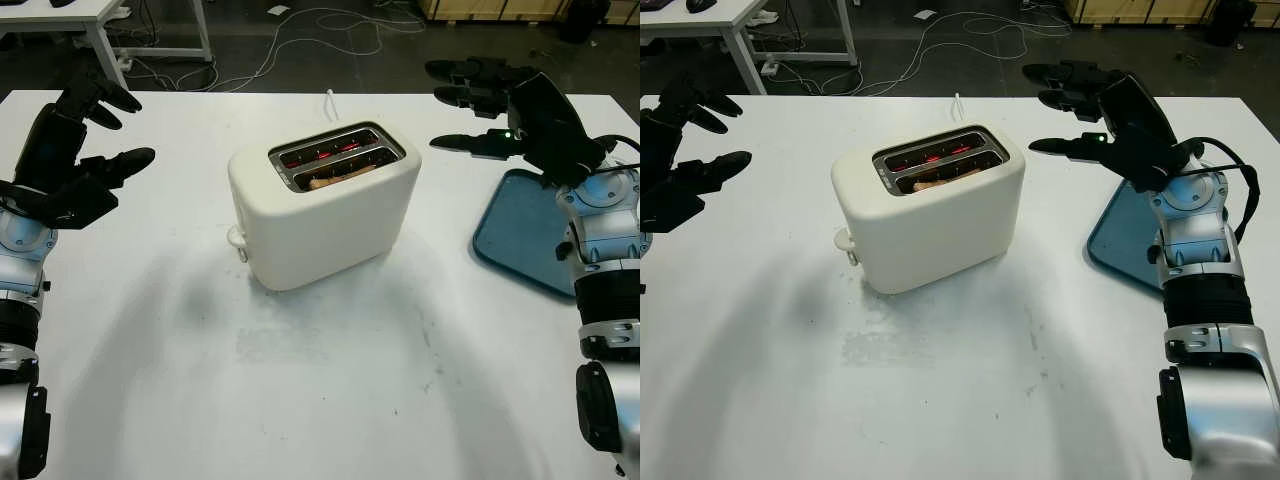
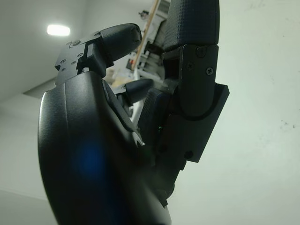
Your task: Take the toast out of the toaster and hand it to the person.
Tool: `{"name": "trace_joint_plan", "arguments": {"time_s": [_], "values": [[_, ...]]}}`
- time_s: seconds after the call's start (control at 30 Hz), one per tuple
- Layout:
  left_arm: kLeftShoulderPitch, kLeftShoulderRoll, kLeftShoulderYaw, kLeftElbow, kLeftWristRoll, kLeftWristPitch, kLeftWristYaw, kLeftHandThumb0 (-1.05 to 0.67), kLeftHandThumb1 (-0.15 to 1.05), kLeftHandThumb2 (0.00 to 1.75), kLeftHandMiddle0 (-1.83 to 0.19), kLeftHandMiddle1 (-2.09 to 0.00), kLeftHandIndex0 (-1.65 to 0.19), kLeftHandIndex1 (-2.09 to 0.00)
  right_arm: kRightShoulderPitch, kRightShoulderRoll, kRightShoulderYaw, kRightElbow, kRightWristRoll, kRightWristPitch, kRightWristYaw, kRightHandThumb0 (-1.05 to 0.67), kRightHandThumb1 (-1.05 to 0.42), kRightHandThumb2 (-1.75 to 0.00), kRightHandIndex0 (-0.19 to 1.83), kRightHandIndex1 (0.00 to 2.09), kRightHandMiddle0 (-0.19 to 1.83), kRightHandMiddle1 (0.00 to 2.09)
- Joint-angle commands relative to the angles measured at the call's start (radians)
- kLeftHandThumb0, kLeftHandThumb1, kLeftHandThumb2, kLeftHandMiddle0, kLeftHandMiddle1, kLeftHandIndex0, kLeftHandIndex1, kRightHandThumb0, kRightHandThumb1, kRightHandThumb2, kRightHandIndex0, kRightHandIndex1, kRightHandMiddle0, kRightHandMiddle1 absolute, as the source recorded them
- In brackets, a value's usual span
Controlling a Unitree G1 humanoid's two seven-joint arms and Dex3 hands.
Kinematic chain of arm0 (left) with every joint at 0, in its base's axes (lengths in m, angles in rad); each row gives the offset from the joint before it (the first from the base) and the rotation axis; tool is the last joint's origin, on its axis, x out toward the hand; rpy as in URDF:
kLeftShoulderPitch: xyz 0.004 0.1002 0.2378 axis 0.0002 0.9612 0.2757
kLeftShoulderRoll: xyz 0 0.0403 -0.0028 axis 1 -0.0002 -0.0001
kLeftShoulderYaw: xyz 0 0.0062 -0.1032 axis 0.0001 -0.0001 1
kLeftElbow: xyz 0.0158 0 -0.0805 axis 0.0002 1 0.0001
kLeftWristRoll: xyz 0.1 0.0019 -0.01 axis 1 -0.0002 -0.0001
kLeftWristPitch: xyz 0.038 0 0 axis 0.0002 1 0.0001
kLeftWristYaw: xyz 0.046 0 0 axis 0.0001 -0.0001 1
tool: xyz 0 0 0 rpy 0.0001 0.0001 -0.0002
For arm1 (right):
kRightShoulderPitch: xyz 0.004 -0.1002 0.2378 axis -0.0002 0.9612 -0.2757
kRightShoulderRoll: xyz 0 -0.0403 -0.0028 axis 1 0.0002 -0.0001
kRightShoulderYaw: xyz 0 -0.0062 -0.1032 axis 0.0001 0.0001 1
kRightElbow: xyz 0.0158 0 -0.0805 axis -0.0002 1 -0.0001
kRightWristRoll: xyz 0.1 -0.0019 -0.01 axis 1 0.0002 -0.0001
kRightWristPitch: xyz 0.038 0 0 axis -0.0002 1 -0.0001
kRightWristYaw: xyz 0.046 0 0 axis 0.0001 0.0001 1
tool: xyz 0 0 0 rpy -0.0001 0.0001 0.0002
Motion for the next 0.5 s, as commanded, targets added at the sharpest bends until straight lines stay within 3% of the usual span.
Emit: {"name": "trace_joint_plan", "arguments": {"time_s": [0.0, 0.47], "values": [[0.005, -0.004, 0.001, -0.005, -0.001, -0.005, 0.008, -1.05, 0.92, 0.48, 0.00, -1.75, 0.00, -1.63, 0.000, -0.008, -0.003, -0.006, 0.001, -0.003, -0.006, -0.22, -0.77, 0.00, 0.55, 0.01, 0.54, 0.00], [-0.003, -0.005, 0.000, 0.000, -0.005, -0.004, 0.001, -1.05, 0.92, 0.47, 0.00, -1.75, 0.00, -1.63, -0.003, -0.007, -0.003, 0.000, 0.001, -0.010, -0.007, -0.23, -0.77, 0.00, 0.56, 0.01, 0.54, 0.01]]}}
